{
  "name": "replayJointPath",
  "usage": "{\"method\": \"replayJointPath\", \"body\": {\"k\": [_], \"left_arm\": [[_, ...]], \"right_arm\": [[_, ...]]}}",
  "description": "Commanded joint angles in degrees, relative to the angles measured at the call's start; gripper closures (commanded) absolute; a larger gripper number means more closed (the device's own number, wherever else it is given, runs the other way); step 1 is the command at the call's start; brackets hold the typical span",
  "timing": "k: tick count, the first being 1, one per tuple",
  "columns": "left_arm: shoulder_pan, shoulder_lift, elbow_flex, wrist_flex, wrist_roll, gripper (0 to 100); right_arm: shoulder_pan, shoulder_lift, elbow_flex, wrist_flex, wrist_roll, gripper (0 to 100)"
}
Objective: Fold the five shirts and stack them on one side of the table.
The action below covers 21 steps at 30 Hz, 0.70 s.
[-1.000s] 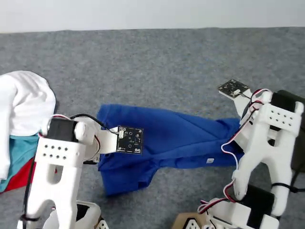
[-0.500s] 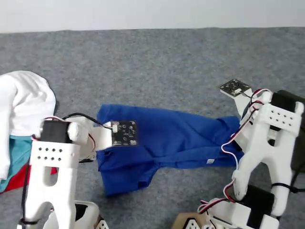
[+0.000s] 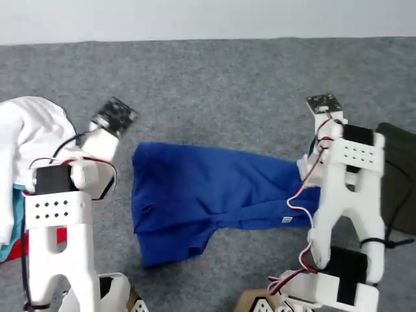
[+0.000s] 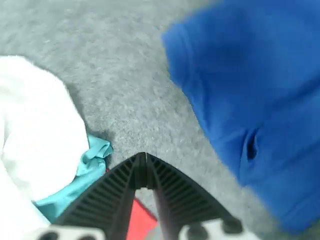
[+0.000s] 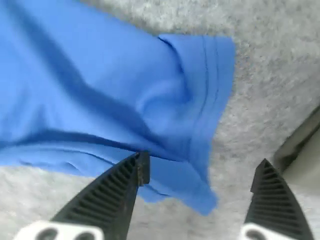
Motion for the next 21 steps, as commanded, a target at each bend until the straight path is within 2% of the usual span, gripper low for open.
{"method": "replayJointPath", "body": {"k": [1,6,11,15,21], "left_arm": [[-0.6,-1.6,-5.7,0.9,10.3,100],[-0.6,-1.6,-11.7,5.8,15.2,100],[-0.2,-1.0,-12.6,5.8,15.3,100],[2.8,-1.0,-8.5,0.0,15.3,100],[10.6,-0.9,1.8,-9.1,15.3,100]], "right_arm": [[-3.0,-0.5,-0.9,-0.7,-10.2,67.1],[-5.0,0.3,-0.4,-6.7,-19.7,67.1],[-6.0,5.5,1.0,-18.9,-20.4,67.1],[-6.2,12.4,0.8,-24.0,-20.7,67.1],[-6.1,14.2,0.7,-24.0,-20.7,67.1]]}}
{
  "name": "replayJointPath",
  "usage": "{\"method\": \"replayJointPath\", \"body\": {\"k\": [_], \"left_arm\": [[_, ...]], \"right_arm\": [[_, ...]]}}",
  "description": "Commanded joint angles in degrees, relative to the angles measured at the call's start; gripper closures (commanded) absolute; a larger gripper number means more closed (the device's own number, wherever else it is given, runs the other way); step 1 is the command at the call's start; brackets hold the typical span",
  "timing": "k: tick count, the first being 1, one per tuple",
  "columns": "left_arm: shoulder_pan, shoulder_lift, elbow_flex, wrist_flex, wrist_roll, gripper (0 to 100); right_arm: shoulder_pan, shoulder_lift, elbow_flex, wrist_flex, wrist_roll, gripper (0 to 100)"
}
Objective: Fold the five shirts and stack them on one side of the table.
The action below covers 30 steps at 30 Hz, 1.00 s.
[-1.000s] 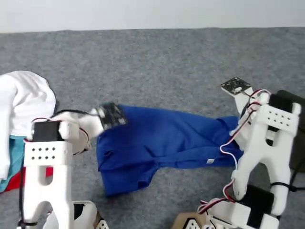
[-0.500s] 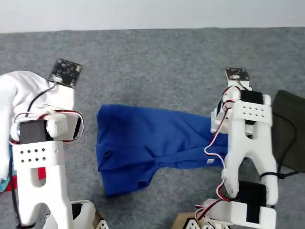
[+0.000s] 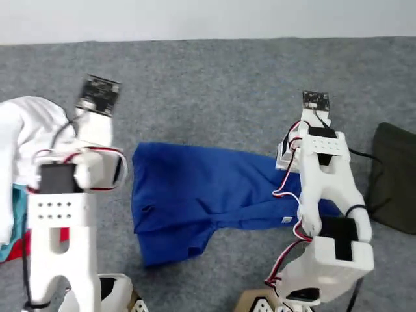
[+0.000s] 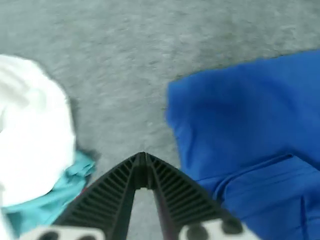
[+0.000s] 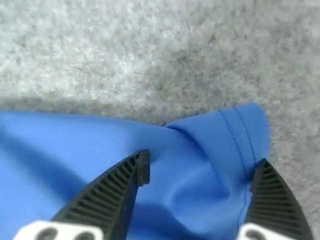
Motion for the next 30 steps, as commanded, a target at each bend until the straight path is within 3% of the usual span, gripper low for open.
{"method": "replayJointPath", "body": {"k": [1,7,12,30], "left_arm": [[4.8,-0.9,4.2,-5.9,0.4,100],[7.1,1.2,11.6,-16.5,0.5,100],[7.2,13.4,6.7,-18.5,0.5,100],[7.0,55.5,-26.9,-4.4,0.4,100]], "right_arm": [[-0.1,-0.7,-0.7,-0.5,-0.6,67.1],[-0.1,-0.7,-0.7,-0.4,-0.6,67.1],[-0.1,-1.2,-0.7,-0.3,-0.6,67.1],[0.0,-3.7,-0.6,-0.4,-0.5,67.1]]}}
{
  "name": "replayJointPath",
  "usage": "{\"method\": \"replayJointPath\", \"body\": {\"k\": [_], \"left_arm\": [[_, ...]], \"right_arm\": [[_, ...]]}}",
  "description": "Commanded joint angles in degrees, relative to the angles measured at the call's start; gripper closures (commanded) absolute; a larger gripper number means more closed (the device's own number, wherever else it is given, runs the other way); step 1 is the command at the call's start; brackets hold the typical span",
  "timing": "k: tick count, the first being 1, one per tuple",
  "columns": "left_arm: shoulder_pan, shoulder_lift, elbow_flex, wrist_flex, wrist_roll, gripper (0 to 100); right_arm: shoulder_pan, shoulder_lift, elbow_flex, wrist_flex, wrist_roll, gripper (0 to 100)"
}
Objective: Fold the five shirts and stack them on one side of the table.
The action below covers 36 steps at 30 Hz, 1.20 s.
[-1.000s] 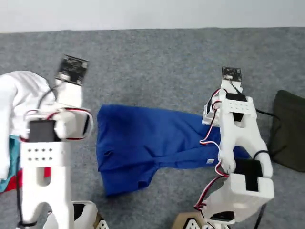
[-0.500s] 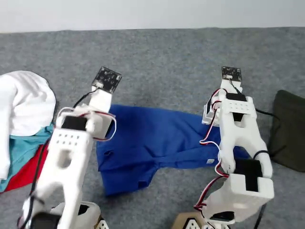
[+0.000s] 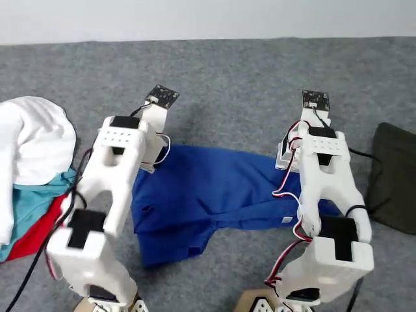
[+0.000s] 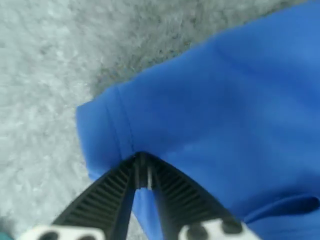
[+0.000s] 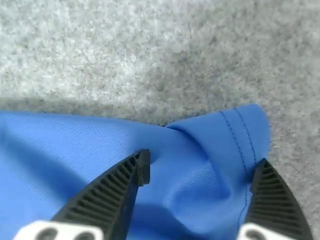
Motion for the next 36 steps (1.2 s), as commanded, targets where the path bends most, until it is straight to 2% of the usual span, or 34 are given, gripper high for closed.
{"method": "replayJointPath", "body": {"k": [1,9,17,21,29,36], "left_arm": [[0.0,4.1,-7.0,2.8,0.4,100],[-1.1,14.0,-15.6,8.4,0.4,100],[-6.9,16.4,-17.4,11.7,0.4,100],[-7.2,16.0,-17.4,11.7,0.4,100],[-7.3,16.4,-17.3,11.8,0.4,100],[-6.8,16.0,-17.3,11.7,0.4,100]], "right_arm": [[0.0,-3.8,-0.6,-0.4,-0.5,67.1],[0.5,-3.2,-0.6,-0.9,-0.4,67.1],[8.6,-1.5,-0.7,-7.0,-0.1,67.1],[10.0,-0.1,-1.0,-6.5,1.1,67.1],[4.3,-6.9,-2.3,0.4,0.6,67.1],[1.7,-2.1,-2.5,-5.8,1.0,67.1]]}}
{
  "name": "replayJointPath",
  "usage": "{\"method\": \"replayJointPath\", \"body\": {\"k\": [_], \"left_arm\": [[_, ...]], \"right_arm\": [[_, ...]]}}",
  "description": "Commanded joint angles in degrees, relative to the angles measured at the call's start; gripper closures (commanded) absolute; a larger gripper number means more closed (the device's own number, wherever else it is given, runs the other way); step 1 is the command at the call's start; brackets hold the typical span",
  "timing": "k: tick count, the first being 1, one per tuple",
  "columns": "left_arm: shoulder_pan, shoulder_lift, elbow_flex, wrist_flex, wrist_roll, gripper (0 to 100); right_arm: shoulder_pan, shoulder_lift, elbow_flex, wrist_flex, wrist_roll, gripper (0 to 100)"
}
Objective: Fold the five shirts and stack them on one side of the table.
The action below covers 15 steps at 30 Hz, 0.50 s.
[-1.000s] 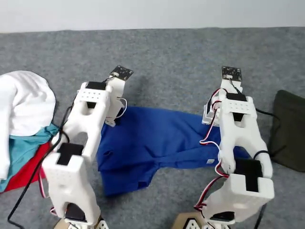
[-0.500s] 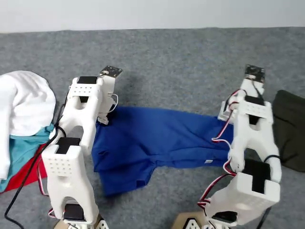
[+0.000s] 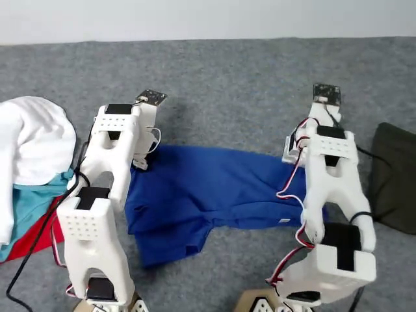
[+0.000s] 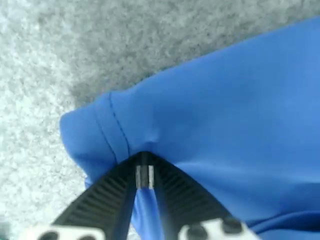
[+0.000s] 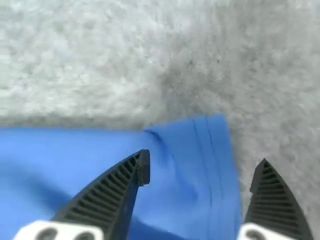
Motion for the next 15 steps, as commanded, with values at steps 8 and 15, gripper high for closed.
{"method": "replayJointPath", "body": {"k": [8,15], "left_arm": [[-1.6,-0.3,-0.8,1.4,0.4,100],[-1.6,-0.3,-0.8,1.4,0.4,100]], "right_arm": [[6.5,13.2,-8.9,-7.8,0.9,67.1],[12.1,16.8,-17.6,-7.4,1.7,67.1]]}}
